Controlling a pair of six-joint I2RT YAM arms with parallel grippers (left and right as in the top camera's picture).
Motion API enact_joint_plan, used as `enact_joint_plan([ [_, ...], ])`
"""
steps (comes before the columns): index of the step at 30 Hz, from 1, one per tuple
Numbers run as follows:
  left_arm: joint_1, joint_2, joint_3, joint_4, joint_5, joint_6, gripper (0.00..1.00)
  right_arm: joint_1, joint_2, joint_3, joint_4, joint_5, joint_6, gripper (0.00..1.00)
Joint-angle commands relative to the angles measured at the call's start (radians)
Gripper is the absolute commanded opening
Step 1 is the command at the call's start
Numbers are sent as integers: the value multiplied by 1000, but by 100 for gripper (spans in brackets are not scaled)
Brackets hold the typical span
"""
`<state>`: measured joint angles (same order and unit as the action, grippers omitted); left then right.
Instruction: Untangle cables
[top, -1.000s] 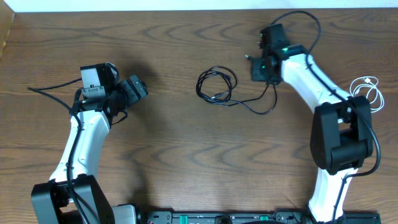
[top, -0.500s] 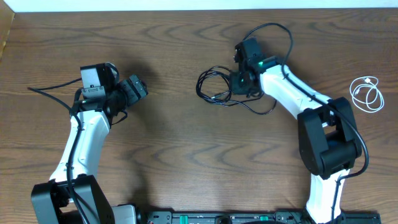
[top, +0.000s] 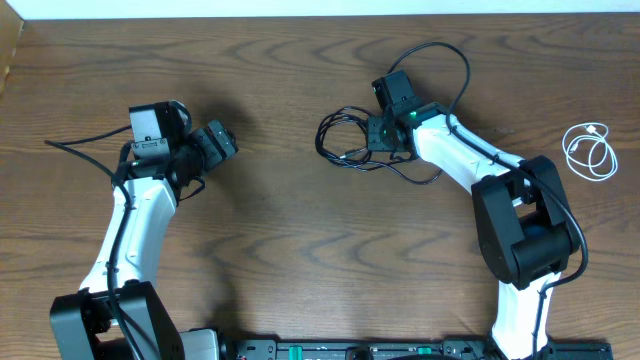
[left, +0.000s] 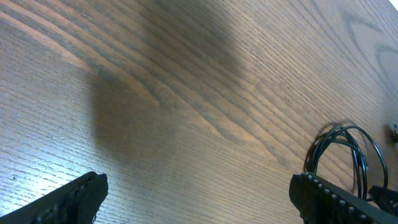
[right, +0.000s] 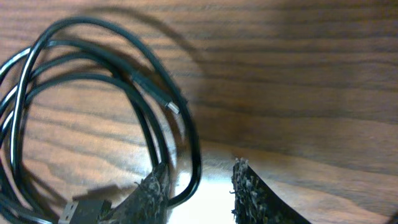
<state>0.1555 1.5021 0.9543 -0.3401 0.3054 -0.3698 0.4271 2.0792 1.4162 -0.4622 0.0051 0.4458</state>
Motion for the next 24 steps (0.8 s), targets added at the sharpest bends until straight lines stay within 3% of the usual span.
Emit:
enact_joint_plan([
  [1, 3, -1, 12, -3, -7, 1, 98, 2, -17, -7, 8, 53, 41, 29],
  [16, 3, -1, 12, -3, -7, 2, 98, 9, -15, -13, 40, 56, 79, 18],
  [24, 3, -1, 12, -3, -7, 1, 98, 27, 3, -19, 40, 56, 82, 17],
])
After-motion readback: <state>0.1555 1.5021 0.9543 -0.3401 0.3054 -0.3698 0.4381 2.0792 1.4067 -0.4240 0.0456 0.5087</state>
